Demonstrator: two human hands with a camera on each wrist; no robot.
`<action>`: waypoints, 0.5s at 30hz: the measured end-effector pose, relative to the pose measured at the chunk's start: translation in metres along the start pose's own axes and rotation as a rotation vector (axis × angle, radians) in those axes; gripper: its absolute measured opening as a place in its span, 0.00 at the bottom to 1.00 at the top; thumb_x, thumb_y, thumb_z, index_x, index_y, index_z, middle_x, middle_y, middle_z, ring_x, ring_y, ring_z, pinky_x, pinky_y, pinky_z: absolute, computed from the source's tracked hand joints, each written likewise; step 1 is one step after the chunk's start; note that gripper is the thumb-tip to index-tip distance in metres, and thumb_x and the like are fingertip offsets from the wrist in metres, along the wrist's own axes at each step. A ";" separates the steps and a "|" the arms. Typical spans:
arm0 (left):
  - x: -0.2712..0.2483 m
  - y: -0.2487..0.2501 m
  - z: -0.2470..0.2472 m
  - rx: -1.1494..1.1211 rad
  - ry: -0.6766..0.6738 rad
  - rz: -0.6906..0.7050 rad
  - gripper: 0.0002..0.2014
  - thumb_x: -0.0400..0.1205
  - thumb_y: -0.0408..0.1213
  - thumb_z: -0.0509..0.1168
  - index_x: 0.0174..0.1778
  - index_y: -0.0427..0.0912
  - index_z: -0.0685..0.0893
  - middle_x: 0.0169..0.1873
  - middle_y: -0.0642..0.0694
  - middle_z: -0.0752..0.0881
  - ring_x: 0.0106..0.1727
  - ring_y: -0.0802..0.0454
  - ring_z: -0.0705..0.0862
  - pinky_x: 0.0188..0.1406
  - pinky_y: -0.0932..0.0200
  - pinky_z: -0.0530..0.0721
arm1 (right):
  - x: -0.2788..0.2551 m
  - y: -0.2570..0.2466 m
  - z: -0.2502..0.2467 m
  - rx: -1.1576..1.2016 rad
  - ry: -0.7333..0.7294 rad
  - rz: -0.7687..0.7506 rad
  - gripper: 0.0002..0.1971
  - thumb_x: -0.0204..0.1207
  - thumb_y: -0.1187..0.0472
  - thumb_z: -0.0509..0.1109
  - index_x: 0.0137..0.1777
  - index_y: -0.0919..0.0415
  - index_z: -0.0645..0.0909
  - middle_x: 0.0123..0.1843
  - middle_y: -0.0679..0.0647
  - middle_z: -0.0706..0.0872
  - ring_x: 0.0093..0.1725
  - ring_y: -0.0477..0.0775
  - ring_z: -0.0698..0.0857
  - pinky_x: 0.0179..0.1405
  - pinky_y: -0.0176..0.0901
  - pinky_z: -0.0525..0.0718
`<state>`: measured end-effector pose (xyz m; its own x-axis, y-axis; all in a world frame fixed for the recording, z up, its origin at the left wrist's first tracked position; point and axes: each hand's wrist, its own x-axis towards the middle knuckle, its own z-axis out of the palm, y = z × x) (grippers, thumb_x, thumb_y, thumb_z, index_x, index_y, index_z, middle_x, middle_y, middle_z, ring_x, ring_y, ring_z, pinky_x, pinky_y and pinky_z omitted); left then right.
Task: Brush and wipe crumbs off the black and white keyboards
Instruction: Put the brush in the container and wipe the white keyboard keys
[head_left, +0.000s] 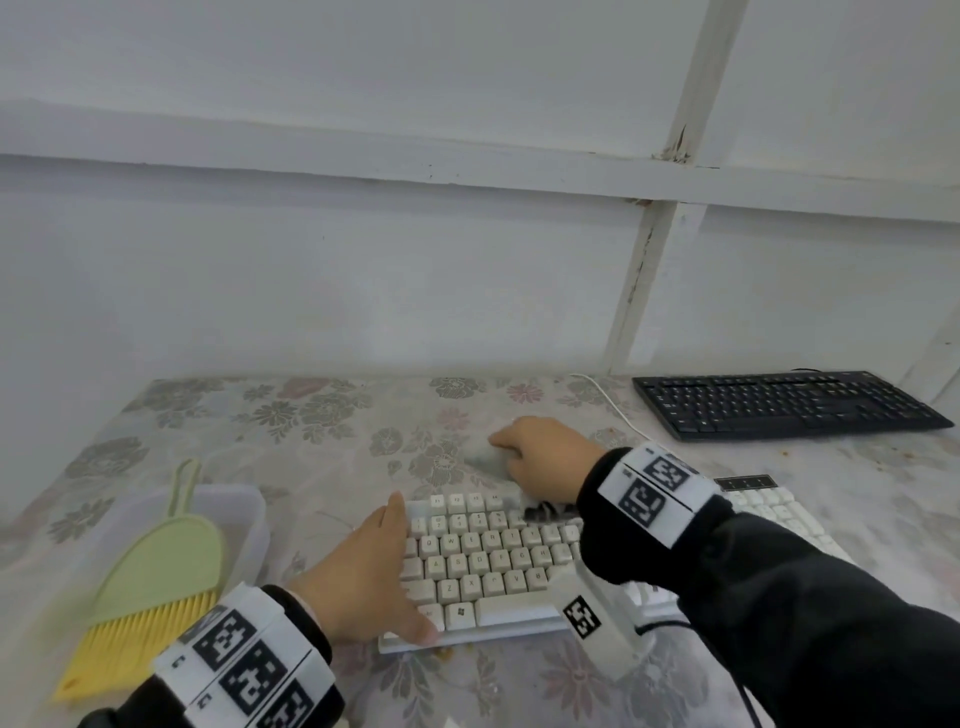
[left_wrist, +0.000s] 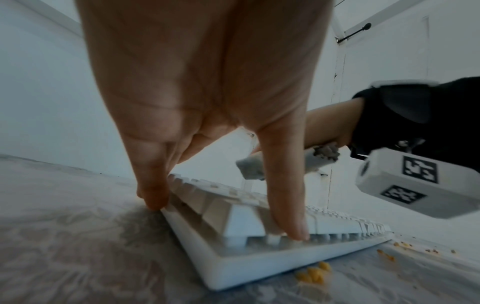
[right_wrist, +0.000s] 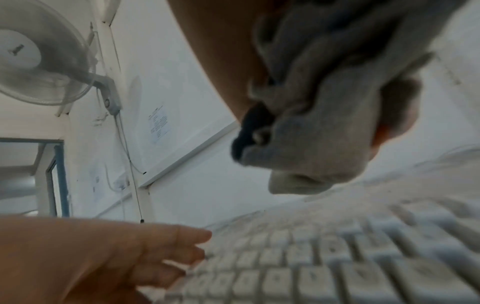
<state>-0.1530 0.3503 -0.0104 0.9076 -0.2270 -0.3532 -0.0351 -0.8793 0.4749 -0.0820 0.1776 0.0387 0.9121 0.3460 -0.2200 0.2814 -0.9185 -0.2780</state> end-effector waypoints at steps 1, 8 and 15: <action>0.000 -0.001 0.000 -0.004 -0.002 0.006 0.62 0.68 0.50 0.76 0.80 0.37 0.33 0.80 0.49 0.52 0.79 0.54 0.57 0.73 0.66 0.58 | 0.004 -0.008 -0.003 0.034 -0.024 -0.022 0.18 0.84 0.58 0.55 0.64 0.67 0.80 0.62 0.62 0.84 0.57 0.59 0.83 0.57 0.47 0.81; 0.003 -0.007 0.000 -0.033 0.020 0.040 0.55 0.65 0.45 0.78 0.80 0.39 0.47 0.75 0.49 0.62 0.74 0.53 0.65 0.70 0.65 0.64 | 0.058 -0.049 0.018 -0.079 -0.219 -0.127 0.15 0.84 0.62 0.60 0.66 0.65 0.81 0.64 0.59 0.83 0.61 0.60 0.82 0.61 0.51 0.80; 0.005 -0.011 0.003 -0.049 0.063 0.079 0.45 0.62 0.42 0.79 0.70 0.45 0.59 0.60 0.54 0.70 0.57 0.58 0.73 0.41 0.74 0.71 | 0.071 -0.061 0.039 -0.305 -0.281 -0.159 0.13 0.84 0.64 0.58 0.51 0.68 0.84 0.47 0.60 0.86 0.40 0.56 0.76 0.40 0.46 0.78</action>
<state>-0.1493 0.3570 -0.0200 0.9275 -0.2663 -0.2623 -0.0884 -0.8381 0.5383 -0.0460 0.2661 0.0034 0.7456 0.4879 -0.4539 0.5257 -0.8492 -0.0492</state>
